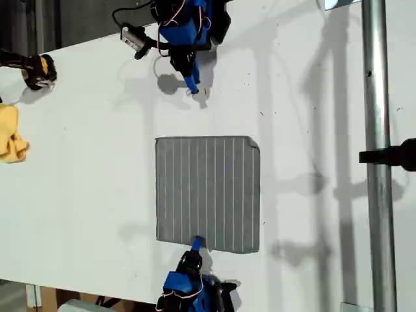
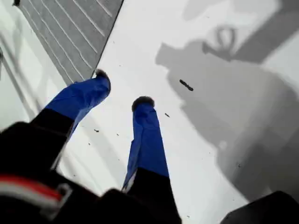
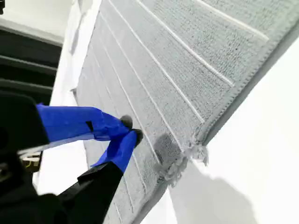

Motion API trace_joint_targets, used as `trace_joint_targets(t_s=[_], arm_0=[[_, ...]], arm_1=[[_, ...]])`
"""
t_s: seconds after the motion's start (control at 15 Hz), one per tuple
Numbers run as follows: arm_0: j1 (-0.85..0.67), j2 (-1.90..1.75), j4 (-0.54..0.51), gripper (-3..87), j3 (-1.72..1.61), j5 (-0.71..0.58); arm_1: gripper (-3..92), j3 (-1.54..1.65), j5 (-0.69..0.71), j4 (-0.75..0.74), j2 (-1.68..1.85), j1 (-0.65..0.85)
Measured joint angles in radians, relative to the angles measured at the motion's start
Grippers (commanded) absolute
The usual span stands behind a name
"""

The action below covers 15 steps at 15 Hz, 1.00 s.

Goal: Grasp corners of a towel and fold twice.

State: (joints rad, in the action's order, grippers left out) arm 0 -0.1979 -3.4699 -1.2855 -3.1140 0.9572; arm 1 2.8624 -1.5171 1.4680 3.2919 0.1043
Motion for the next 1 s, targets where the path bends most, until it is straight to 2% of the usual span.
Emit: trace_joint_targets(t_s=[0.07,0.2,0.27,0.8,1.0], arm_0=[[-0.002,0.0,0.0,-1.8,0.0,0.011],[-0.003,0.0,0.0,-1.8,0.0,0.249],[-0.006,0.0,0.0,-1.8,0.0,0.29],[-0.005,0.0,0.0,-1.8,0.0,0.314],[-0.005,0.0,0.0,-1.8,0.0,0.314]], arm_1=[[-0.2,0.0,-0.003,-0.002,0.0,-0.012],[-0.2,0.0,-0.003,-0.052,0.0,-0.054],[-0.2,0.0,-0.003,-0.057,0.0,-0.057],[-0.2,-0.083,-0.003,-0.071,-0.011,-0.098],[-0.2,-0.298,0.034,-0.147,-0.253,-0.141]])
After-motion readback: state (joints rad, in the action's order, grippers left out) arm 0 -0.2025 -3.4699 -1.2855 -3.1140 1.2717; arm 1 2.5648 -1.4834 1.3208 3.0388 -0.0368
